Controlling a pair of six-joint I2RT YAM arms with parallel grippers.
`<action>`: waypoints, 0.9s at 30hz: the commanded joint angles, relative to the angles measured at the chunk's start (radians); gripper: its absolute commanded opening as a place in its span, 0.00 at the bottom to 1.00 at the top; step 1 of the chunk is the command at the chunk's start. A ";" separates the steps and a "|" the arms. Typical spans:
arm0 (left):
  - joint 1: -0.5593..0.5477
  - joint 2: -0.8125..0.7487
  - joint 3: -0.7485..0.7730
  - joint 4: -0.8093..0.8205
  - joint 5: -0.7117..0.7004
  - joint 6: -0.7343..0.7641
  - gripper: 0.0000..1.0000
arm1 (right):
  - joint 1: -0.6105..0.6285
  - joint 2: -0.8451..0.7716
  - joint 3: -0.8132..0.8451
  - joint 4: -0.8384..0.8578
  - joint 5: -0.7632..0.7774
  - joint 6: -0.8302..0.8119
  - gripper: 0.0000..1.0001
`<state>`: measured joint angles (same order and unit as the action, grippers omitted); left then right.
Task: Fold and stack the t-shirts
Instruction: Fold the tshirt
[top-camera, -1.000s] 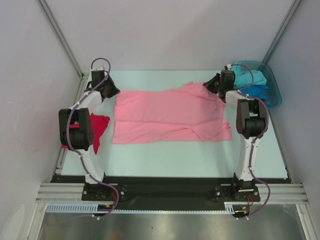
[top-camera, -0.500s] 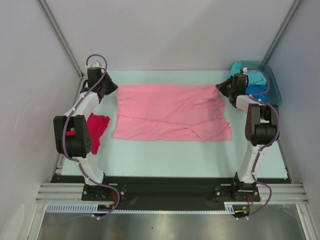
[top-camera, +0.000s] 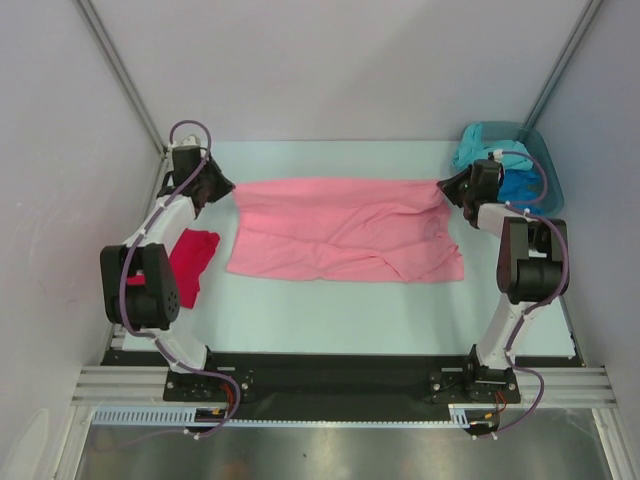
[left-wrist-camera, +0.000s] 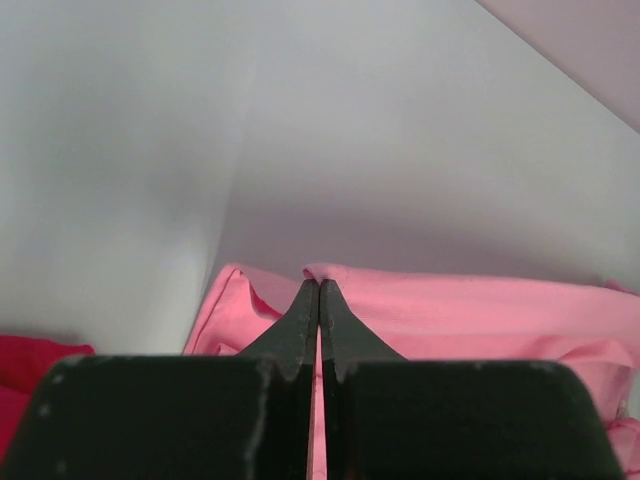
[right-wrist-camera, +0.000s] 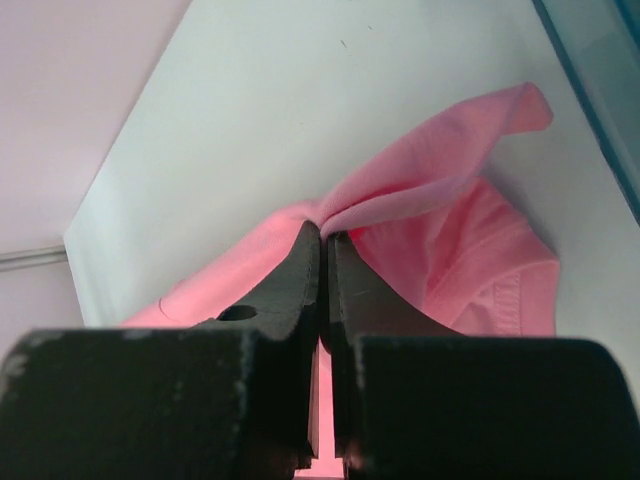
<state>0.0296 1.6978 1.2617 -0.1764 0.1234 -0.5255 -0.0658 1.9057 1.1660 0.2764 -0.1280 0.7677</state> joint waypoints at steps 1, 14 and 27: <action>0.023 -0.075 -0.015 0.020 -0.039 -0.016 0.00 | -0.002 -0.073 -0.046 0.056 0.051 0.002 0.00; 0.059 -0.188 -0.120 -0.029 -0.056 -0.053 0.01 | -0.008 -0.201 -0.178 -0.011 0.102 0.056 0.00; 0.064 -0.230 -0.231 -0.092 -0.060 -0.102 0.00 | -0.019 -0.367 -0.368 -0.043 0.128 0.099 0.00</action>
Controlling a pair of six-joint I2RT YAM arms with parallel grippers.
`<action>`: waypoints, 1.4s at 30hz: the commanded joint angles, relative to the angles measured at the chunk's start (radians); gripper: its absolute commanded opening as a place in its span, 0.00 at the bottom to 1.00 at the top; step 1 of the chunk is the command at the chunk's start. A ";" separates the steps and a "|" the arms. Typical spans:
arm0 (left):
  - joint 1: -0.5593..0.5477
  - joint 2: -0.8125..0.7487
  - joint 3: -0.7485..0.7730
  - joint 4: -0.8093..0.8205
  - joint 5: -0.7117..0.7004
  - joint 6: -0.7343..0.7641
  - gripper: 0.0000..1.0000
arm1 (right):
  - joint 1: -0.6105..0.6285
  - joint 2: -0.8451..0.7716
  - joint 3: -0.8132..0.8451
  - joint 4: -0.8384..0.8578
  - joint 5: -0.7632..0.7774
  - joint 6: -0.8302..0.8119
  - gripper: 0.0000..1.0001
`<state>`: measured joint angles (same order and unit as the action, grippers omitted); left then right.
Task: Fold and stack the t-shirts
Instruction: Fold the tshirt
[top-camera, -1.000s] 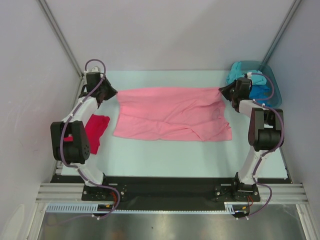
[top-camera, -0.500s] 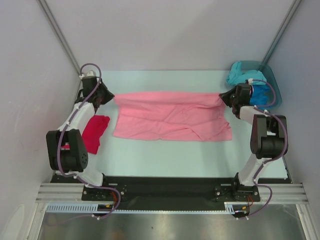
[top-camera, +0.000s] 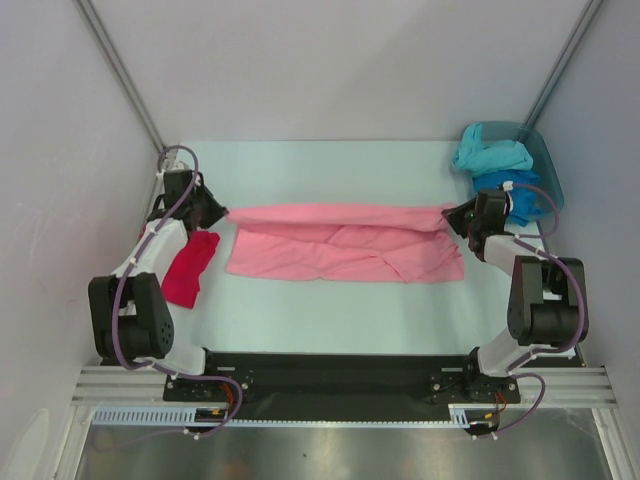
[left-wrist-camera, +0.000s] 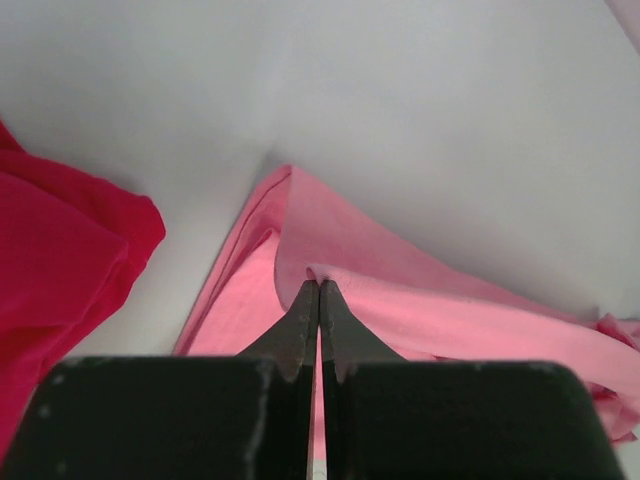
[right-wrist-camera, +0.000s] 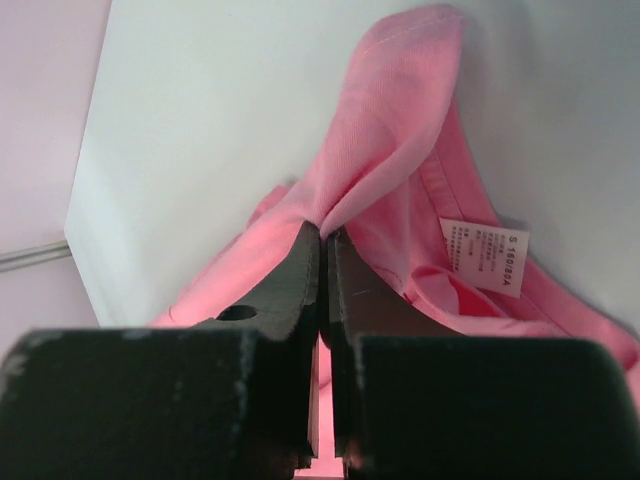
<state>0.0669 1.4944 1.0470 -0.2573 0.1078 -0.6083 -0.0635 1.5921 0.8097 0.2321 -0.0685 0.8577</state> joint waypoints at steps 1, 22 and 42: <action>0.027 -0.025 -0.025 -0.013 -0.048 -0.022 0.00 | -0.021 -0.058 -0.024 -0.008 0.068 0.010 0.00; 0.053 0.018 -0.048 -0.046 -0.073 -0.038 0.00 | -0.050 -0.132 -0.191 -0.028 0.079 0.006 0.00; 0.050 0.066 -0.002 -0.048 -0.066 -0.041 0.33 | -0.042 -0.081 -0.120 -0.062 0.041 -0.037 0.81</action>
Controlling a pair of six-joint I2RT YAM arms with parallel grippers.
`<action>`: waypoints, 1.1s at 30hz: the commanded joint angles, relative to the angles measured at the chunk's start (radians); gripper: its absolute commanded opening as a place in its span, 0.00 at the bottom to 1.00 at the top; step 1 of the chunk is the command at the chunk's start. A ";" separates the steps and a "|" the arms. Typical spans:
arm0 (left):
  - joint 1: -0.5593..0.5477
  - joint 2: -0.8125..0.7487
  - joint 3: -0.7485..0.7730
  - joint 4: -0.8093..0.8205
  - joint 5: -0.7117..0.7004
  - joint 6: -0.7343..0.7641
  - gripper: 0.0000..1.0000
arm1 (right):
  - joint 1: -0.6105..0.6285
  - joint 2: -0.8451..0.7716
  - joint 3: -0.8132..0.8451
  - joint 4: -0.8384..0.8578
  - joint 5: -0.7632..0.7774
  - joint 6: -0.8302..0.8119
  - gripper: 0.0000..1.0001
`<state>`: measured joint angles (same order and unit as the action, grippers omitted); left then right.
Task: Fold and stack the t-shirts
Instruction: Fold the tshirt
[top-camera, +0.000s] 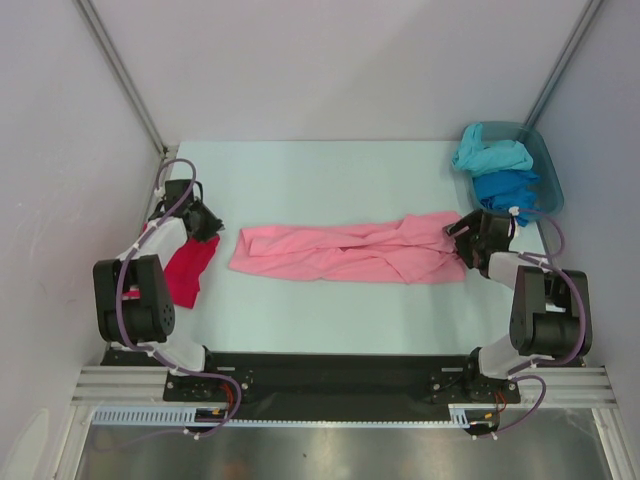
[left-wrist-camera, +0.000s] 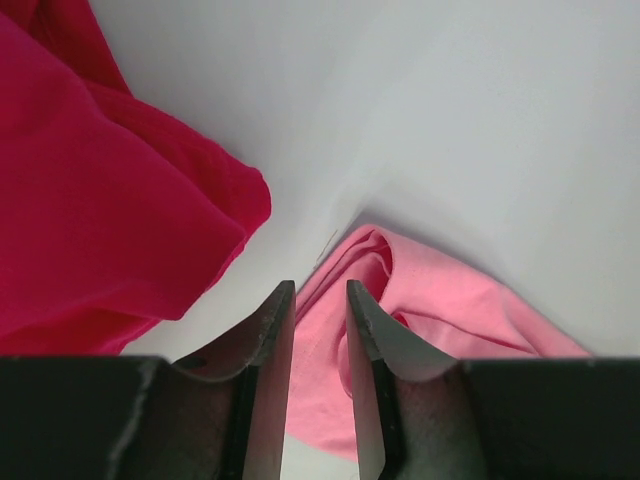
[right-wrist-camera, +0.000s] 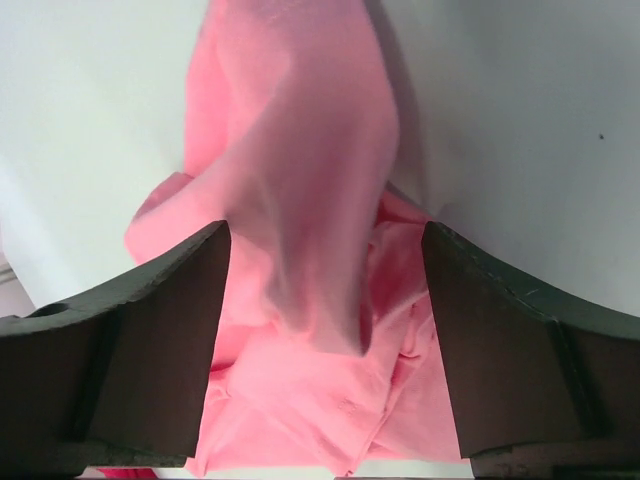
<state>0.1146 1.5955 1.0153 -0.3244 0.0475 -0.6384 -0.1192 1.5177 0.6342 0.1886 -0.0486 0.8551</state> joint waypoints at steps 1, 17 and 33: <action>-0.001 -0.042 0.028 0.021 -0.006 -0.010 0.33 | 0.019 -0.022 0.065 -0.024 0.024 -0.039 0.82; -0.320 -0.250 -0.078 0.148 0.061 0.017 0.36 | 0.167 -0.382 0.047 -0.258 0.168 -0.015 0.82; -0.466 -0.051 0.006 0.016 -0.084 0.071 0.36 | 0.196 -0.539 -0.103 -0.324 0.171 -0.053 0.83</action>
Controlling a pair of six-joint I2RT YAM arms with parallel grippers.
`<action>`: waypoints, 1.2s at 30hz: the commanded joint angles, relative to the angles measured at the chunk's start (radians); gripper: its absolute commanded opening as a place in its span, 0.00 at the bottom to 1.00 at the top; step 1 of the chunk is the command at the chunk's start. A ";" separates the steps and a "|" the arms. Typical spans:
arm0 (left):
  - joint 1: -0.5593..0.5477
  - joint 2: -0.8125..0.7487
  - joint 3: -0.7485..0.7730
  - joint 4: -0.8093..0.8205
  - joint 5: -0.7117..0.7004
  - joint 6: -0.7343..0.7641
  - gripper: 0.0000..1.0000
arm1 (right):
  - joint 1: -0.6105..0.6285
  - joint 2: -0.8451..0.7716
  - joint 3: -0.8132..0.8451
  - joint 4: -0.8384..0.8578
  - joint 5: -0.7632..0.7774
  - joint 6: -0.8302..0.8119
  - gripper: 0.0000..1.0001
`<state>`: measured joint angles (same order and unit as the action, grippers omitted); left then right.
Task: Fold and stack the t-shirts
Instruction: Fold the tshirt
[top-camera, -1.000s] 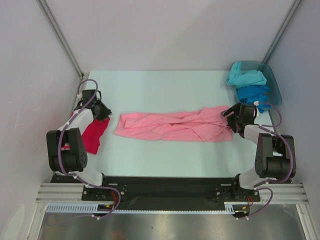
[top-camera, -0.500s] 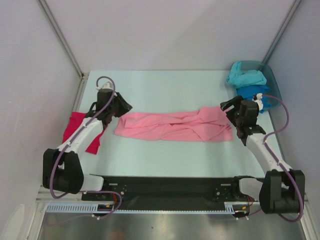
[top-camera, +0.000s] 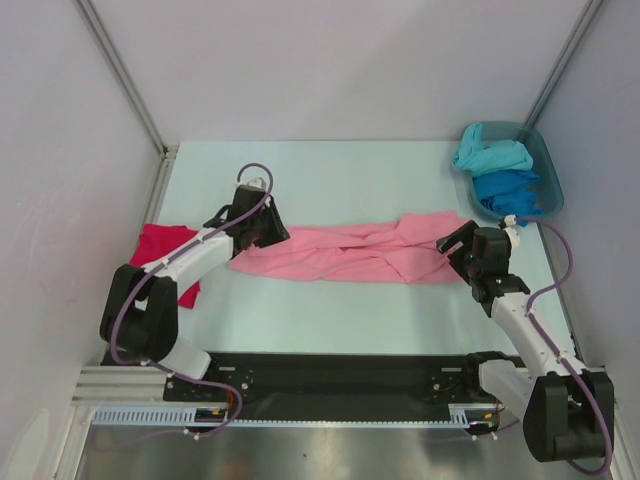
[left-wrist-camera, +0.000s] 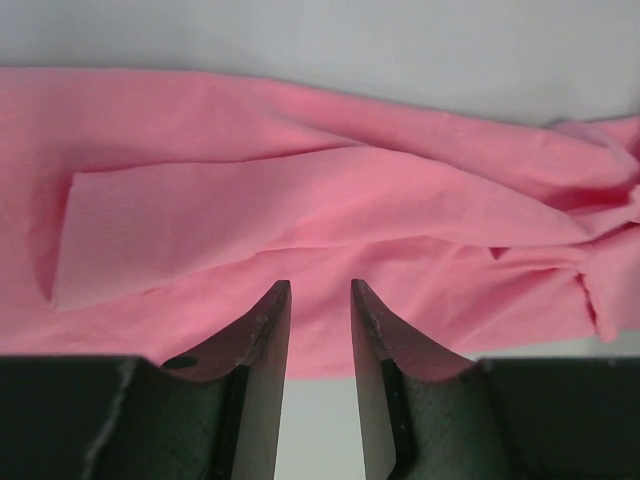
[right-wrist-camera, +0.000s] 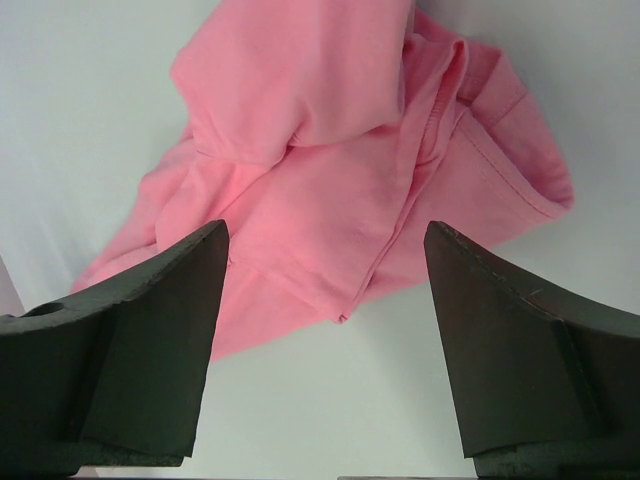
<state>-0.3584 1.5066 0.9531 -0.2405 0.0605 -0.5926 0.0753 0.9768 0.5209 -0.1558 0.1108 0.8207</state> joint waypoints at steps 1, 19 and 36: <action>0.013 0.043 0.093 -0.107 -0.132 0.027 0.36 | 0.000 0.005 0.010 0.024 0.007 -0.020 0.83; 0.250 0.040 0.016 -0.111 -0.030 0.037 0.35 | -0.025 0.053 -0.001 0.076 -0.045 -0.026 0.83; 0.223 0.095 0.009 -0.088 -0.011 0.033 0.33 | -0.055 0.056 -0.009 0.099 -0.088 -0.011 0.82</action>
<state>-0.1265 1.5967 0.9619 -0.3542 0.0338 -0.5743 0.0269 1.0397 0.5159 -0.0917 0.0360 0.8104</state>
